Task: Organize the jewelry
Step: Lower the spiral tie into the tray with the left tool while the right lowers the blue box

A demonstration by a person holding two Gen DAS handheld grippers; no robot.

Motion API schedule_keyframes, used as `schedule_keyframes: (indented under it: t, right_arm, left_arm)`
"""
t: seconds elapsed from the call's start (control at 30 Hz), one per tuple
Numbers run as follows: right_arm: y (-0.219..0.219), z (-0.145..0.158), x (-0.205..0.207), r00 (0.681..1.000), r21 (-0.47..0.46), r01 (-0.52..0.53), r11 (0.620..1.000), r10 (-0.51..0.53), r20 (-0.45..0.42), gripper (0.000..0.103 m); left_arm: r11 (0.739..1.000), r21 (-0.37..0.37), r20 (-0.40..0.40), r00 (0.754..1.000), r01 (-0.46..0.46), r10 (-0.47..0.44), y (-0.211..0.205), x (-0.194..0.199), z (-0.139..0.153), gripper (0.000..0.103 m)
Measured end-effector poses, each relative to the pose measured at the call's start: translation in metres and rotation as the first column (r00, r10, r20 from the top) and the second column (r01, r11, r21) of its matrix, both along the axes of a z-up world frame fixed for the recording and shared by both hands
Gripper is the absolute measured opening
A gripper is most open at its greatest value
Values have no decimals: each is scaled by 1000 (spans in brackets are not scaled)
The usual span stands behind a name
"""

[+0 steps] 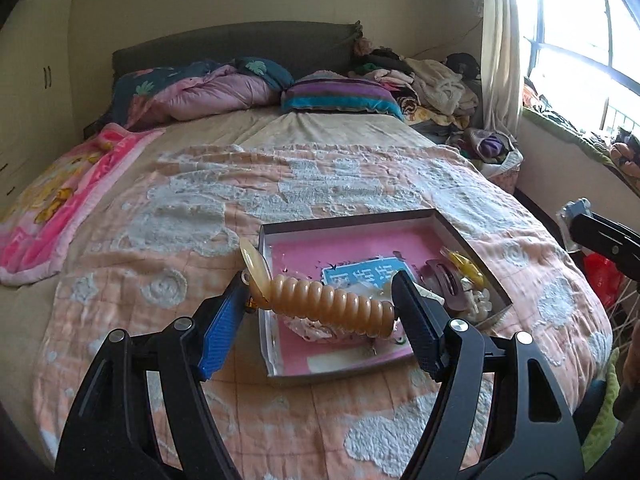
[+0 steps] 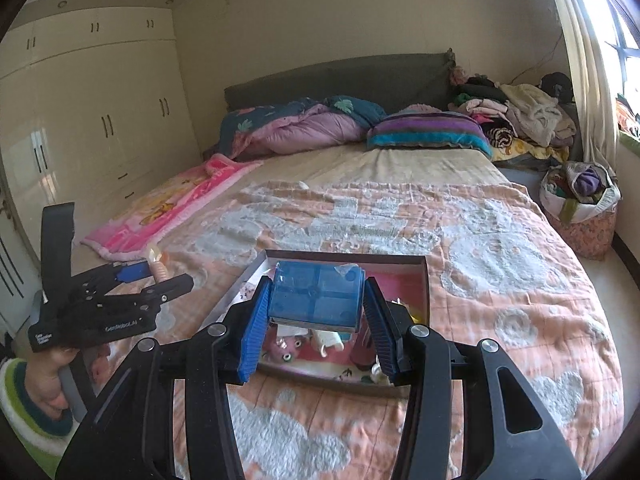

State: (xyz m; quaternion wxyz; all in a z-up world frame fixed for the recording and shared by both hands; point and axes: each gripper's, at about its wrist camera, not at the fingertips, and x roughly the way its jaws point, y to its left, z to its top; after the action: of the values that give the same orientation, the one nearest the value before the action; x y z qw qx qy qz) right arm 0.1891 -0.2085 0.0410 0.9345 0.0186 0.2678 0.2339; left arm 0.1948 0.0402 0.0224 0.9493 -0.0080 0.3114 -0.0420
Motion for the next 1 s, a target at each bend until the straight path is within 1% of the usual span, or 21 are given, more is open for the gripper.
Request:
schedule_keyframes:
  t: [0.2,0.33,0.5,1.0]
  right_arm:
    - [4,-7,18,1000,-18,17,1000,-17,-11,45]
    - [2,-5,28,999,-27,33,999,-33,-4,45]
    - [-2,-7,32,999,-33,46,998,-46,2,45]
    - [7,-49,40,996,-35,25,999,-27,-84,45]
  left_arm:
    - [1000,-11,-21,1000,10,-10,-3,15,-11,65]
    - [999,-23,-27,999,28,-29,-9,20,-14,65]
    - [999,-26,-43,998,36,-37,-13,28,-21,65]
    - [999,-5,-79,996,42,-42,-21,42,-41,65]
